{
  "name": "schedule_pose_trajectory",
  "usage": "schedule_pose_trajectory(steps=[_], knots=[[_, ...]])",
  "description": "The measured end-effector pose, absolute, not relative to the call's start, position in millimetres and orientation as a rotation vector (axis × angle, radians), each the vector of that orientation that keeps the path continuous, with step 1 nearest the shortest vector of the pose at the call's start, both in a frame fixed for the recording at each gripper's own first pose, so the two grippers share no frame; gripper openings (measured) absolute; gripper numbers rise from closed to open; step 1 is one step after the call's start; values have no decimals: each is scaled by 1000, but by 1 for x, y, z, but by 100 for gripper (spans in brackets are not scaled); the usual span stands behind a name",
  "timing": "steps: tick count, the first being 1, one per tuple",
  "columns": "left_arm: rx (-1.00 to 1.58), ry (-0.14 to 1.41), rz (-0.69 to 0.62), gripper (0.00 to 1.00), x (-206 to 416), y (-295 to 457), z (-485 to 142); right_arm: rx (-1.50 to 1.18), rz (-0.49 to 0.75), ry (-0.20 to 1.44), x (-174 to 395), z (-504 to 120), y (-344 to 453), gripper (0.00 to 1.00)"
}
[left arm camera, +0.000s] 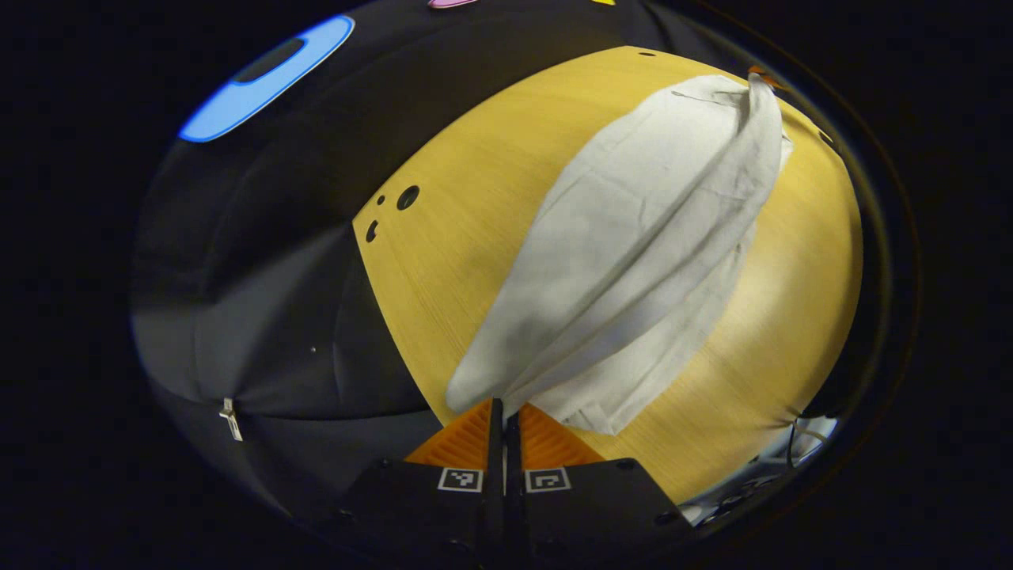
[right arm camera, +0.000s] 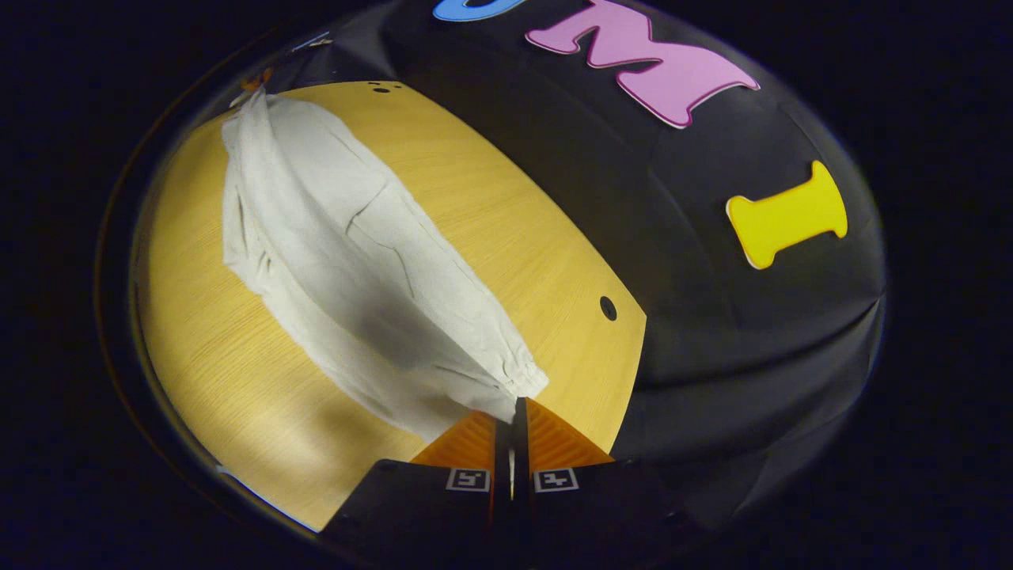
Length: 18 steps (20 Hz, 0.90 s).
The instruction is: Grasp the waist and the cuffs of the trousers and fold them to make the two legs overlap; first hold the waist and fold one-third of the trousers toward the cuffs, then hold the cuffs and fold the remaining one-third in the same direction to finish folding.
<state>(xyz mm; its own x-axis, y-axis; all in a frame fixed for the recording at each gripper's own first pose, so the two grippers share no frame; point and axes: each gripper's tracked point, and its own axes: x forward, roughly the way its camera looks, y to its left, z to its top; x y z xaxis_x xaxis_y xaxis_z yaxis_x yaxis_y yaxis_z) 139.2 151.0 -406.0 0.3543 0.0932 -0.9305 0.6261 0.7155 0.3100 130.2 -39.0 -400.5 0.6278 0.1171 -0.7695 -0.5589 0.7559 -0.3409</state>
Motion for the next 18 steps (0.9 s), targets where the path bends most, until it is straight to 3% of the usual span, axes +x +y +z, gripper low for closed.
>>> schedule_pose_trajectory(steps=[7,13,18], knots=[[659,1321,-289,5,160,153,-448,-614,428,899,165,-452,-25,5],[764,1390,-304,5,172,150,-474,-641,446,983,178,-495,-20,5],[875,1406,-332,5,181,147,-487,-817,468,945,178,-501,-16,10]])
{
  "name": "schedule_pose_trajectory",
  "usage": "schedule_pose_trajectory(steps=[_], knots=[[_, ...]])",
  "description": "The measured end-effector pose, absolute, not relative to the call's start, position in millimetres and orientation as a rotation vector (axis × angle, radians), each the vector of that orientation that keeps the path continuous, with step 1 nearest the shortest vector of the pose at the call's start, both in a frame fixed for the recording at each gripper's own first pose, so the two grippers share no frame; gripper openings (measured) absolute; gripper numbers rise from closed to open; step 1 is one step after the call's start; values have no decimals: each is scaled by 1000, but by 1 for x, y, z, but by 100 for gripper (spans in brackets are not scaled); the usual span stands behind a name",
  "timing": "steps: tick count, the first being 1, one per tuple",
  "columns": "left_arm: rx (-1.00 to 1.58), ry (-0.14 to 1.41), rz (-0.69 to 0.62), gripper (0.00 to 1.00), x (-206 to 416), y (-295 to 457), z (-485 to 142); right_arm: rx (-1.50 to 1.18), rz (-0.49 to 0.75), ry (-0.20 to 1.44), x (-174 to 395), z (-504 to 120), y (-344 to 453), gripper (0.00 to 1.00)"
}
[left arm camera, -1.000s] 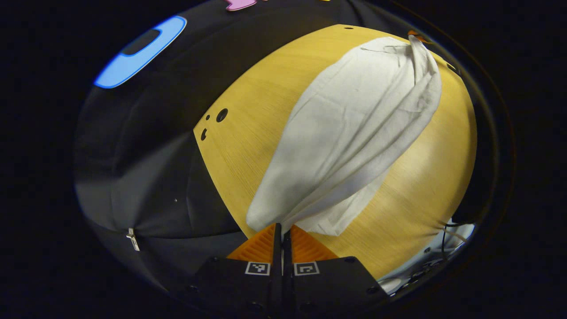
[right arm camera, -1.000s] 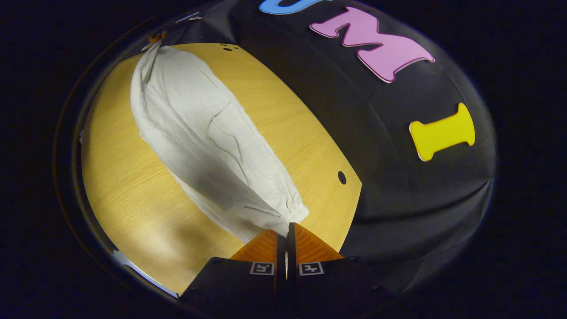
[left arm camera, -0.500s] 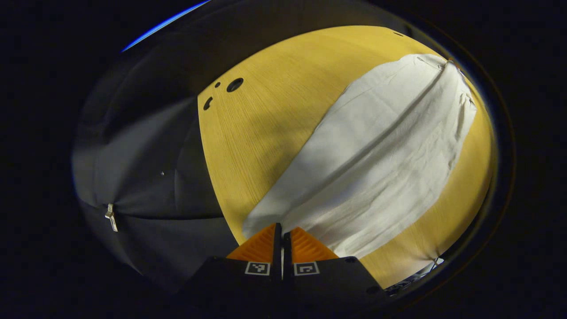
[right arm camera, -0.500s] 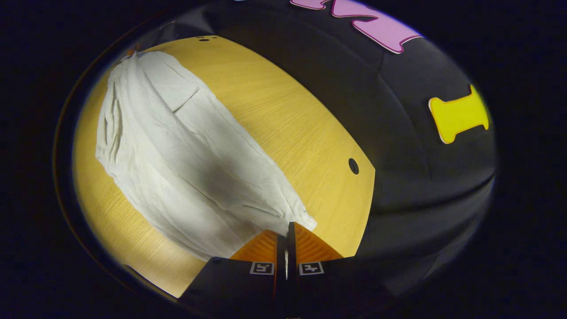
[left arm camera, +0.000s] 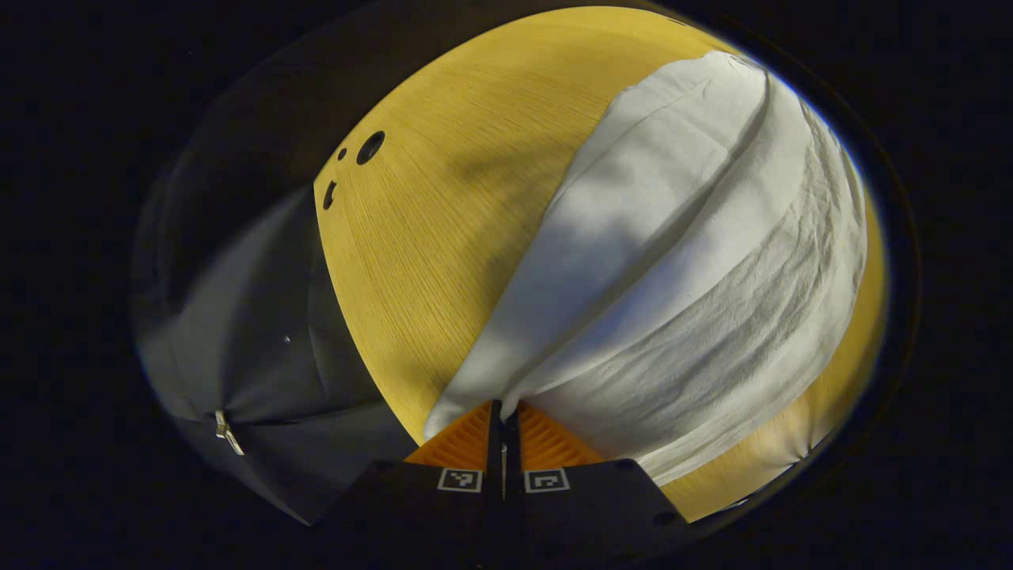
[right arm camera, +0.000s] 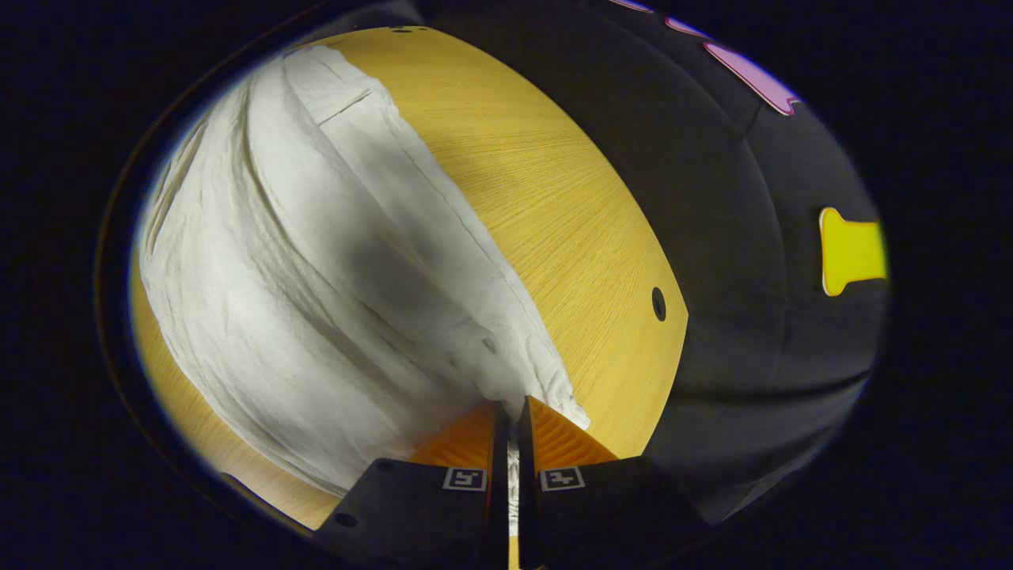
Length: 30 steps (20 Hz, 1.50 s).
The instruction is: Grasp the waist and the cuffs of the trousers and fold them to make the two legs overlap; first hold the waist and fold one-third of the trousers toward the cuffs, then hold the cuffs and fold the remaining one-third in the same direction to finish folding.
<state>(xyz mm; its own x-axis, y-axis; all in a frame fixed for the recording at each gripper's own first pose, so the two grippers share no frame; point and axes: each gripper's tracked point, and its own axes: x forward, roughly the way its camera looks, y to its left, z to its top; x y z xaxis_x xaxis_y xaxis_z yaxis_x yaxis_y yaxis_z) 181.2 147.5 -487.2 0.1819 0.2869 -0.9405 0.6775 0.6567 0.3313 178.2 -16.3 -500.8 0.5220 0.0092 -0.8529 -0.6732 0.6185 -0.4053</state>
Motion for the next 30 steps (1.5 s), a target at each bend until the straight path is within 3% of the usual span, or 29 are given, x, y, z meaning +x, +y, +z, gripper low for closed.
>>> schedule_pose_trajectory(steps=[1,2,5,6,8,9,10,11,19,22,30], knots=[[906,1400,-335,6,185,151,-486,-855,467,923,182,-501,-17,10],[961,1394,-323,7,191,155,-484,-886,473,903,183,-500,-18,19],[1053,1398,-303,56,197,166,-475,-937,459,873,185,-496,-21,29],[1085,1385,-282,60,202,169,-470,-930,454,873,186,-494,-22,37],[1123,1349,-265,86,209,172,-465,-932,415,857,191,-487,-32,45],[1133,1331,-265,99,210,172,-463,-916,407,852,192,-482,-33,58],[1156,1307,-268,98,212,172,-458,-895,395,855,192,-478,-37,71],[1179,1289,-276,98,212,175,-452,-870,390,863,189,-476,-41,78],[1134,1179,-499,98,177,167,-416,-595,401,856,153,-434,-65,80],[1036,1095,-411,98,170,162,-395,-438,321,827,143,-405,-72,80],[385,906,-81,96,140,118,-378,132,30,776,112,-364,-57,81]])
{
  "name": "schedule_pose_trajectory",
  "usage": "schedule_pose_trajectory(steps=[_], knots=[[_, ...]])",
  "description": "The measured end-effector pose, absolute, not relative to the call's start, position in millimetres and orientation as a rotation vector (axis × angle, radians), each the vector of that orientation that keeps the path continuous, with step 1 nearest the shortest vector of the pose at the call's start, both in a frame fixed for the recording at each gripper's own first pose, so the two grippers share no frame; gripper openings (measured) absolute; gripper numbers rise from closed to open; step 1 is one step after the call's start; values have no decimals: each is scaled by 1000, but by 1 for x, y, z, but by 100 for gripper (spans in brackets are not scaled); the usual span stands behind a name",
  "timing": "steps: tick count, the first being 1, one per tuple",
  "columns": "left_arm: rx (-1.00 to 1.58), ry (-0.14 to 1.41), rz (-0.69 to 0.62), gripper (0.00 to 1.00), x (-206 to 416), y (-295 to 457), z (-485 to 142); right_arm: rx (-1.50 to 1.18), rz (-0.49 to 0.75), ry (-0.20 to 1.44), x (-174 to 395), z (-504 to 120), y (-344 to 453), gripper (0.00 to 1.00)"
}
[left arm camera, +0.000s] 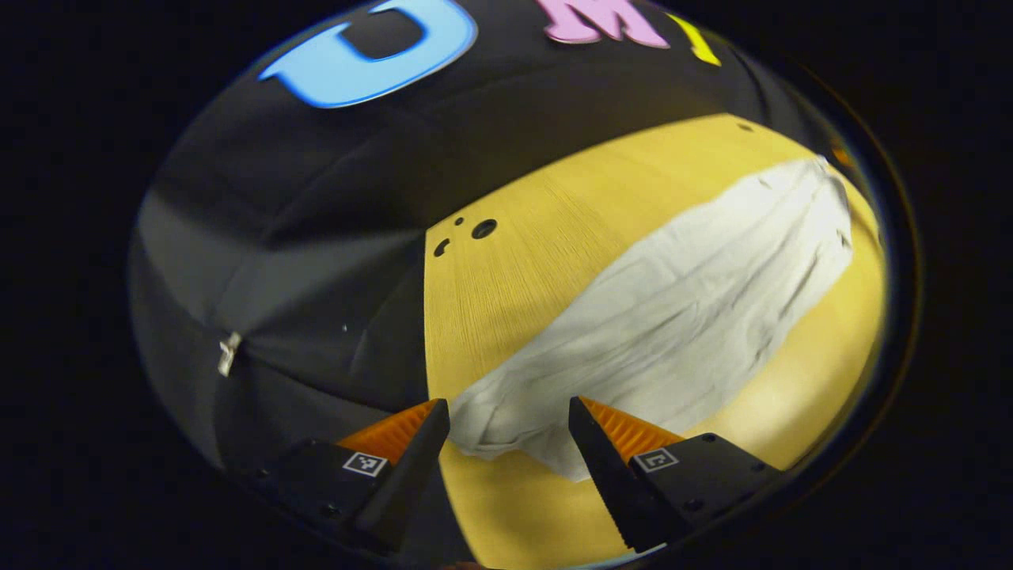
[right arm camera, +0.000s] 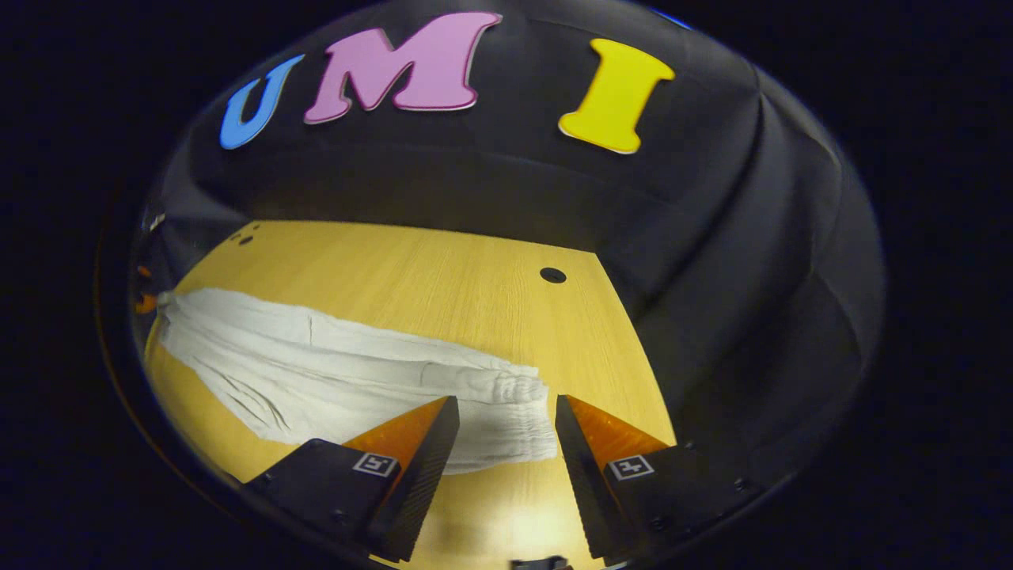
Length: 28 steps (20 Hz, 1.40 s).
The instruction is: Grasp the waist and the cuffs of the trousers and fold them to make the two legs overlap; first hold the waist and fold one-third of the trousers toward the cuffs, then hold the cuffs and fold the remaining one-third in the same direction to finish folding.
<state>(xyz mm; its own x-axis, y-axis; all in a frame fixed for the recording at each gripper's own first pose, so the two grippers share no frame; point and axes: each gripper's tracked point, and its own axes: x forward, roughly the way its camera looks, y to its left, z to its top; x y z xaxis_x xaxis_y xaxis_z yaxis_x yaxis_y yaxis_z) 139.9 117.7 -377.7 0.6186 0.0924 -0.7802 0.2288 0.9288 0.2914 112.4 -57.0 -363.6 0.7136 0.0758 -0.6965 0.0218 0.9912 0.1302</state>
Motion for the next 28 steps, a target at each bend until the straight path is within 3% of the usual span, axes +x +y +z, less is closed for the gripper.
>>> schedule_pose_trajectory(steps=[5,15,19,28], knots=[[47,837,21,97,146,106,-377,523,-107,803,93,-373,-38,80],[-440,799,159,96,135,71,-385,855,-295,850,77,-417,-50,81],[-504,810,204,96,126,73,-390,1026,-412,850,76,-445,-64,81],[-502,853,233,96,111,67,-394,1036,-481,900,108,-482,-76,81]])
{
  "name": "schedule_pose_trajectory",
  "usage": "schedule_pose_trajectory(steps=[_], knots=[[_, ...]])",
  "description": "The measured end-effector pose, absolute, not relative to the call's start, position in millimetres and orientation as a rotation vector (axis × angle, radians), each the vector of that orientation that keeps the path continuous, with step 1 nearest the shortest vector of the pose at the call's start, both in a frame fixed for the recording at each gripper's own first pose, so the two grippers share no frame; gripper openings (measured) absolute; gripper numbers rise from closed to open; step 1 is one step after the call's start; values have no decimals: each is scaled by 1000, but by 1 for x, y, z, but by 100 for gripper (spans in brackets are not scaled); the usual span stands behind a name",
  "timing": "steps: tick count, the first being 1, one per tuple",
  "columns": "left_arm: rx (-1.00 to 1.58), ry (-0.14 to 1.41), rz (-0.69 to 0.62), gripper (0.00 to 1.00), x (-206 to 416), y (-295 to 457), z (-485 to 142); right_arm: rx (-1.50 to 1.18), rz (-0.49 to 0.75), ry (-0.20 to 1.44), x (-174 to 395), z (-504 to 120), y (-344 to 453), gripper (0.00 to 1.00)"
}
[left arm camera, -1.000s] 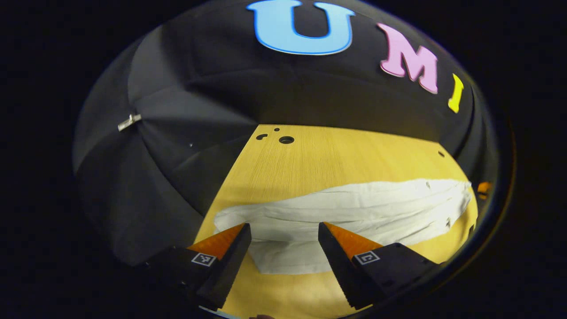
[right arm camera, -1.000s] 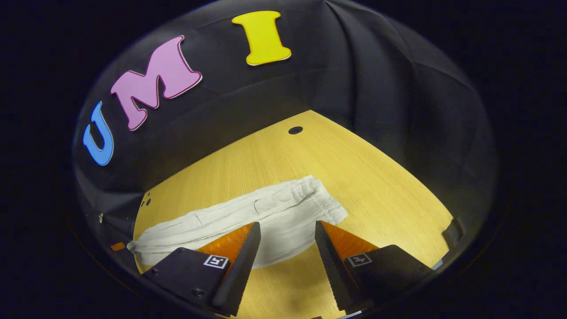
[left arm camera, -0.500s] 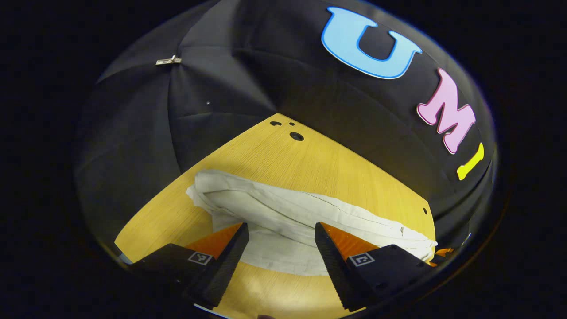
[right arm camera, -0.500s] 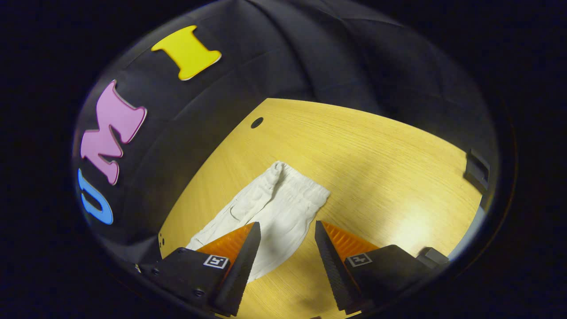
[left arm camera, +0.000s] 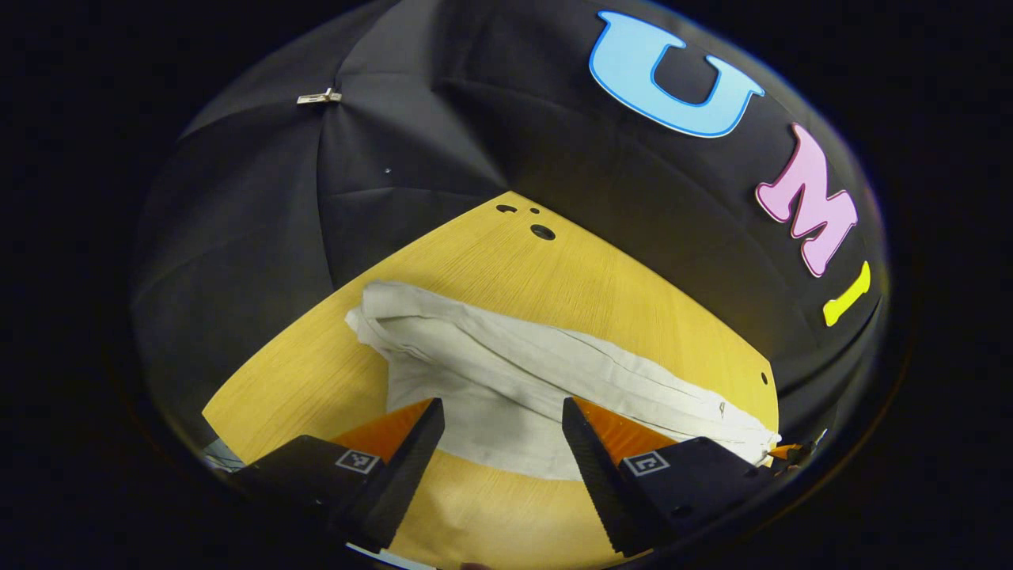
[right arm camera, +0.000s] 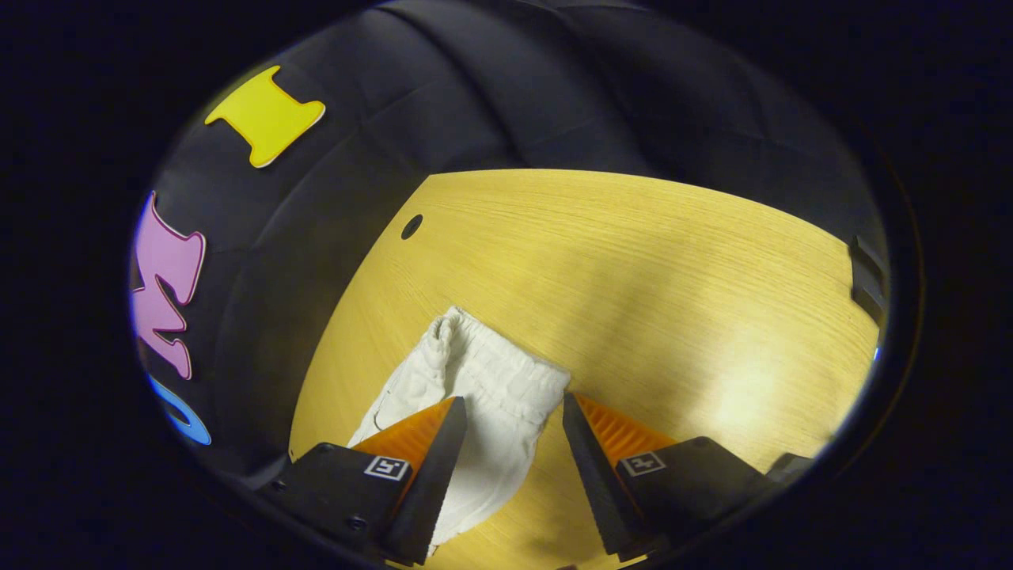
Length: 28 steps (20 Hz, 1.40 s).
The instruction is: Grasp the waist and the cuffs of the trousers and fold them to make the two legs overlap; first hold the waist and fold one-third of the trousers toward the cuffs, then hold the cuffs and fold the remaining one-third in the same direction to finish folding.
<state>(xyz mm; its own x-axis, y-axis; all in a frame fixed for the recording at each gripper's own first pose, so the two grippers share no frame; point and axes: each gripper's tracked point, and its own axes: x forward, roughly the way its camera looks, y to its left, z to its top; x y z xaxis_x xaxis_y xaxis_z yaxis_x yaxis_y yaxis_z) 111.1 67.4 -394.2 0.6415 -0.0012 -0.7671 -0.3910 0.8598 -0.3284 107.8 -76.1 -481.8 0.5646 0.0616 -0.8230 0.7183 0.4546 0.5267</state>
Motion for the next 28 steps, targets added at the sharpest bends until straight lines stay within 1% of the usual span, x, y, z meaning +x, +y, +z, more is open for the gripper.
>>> schedule_pose_trajectory(steps=[1,2,3,4,5,6,7,8,9,14,15,16,18,19,23,24,25,26,27,28], knots=[[-509,859,243,96,108,67,-396,1032,-497,904,112,-483,-76,81],[-520,865,250,91,107,67,-397,1036,-512,908,115,-484,-77,81],[-530,869,259,96,104,67,-398,1038,-534,924,113,-490,-78,81],[-542,872,265,96,103,67,-399,1046,-544,947,110,-496,-79,75],[-551,881,273,96,99,67,-402,1088,-546,941,111,-497,-79,59],[-566,889,283,96,96,67,-405,1169,-541,919,113,-496,-77,31],[-593,898,294,96,93,66,-408,1245,-548,882,115,-495,-78,22],[-629,909,305,96,89,64,-412,1288,-566,861,112,-496,-77,16],[-668,915,319,96,84,61,-416,1304,-570,849,112,-495,-78,8],[-836,950,366,95,78,49,-439,1262,-540,862,114,-495,-77,7],[-854,953,372,91,80,48,-442,1265,-539,864,113,-494,-78,8],[-865,953,380,92,84,49,-446,1266,-538,865,113,-494,-78,8],[-882,922,380,91,98,52,-447,1263,-536,867,113,-494,-78,8],[-895,904,381,95,106,53,-448,1263,-534,869,113,-495,-77,8],[-1022,830,401,95,136,59,-449,1264,-531,872,113,-496,-77,8],[-1050,817,417,95,144,63,-450,1264,-529,872,113,-496,-77,8],[-1072,807,430,92,151,64,-451,1263,-528,872,113,-496,-76,8],[-1086,803,443,94,157,66,-452,1261,-526,874,113,-496,-76,8],[-1090,811,461,93,161,65,-457,1259,-524,874,113,-496,-76,7],[-1078,848,480,91,162,63,-467,1257,-522,876,113,-496,-76,7]])
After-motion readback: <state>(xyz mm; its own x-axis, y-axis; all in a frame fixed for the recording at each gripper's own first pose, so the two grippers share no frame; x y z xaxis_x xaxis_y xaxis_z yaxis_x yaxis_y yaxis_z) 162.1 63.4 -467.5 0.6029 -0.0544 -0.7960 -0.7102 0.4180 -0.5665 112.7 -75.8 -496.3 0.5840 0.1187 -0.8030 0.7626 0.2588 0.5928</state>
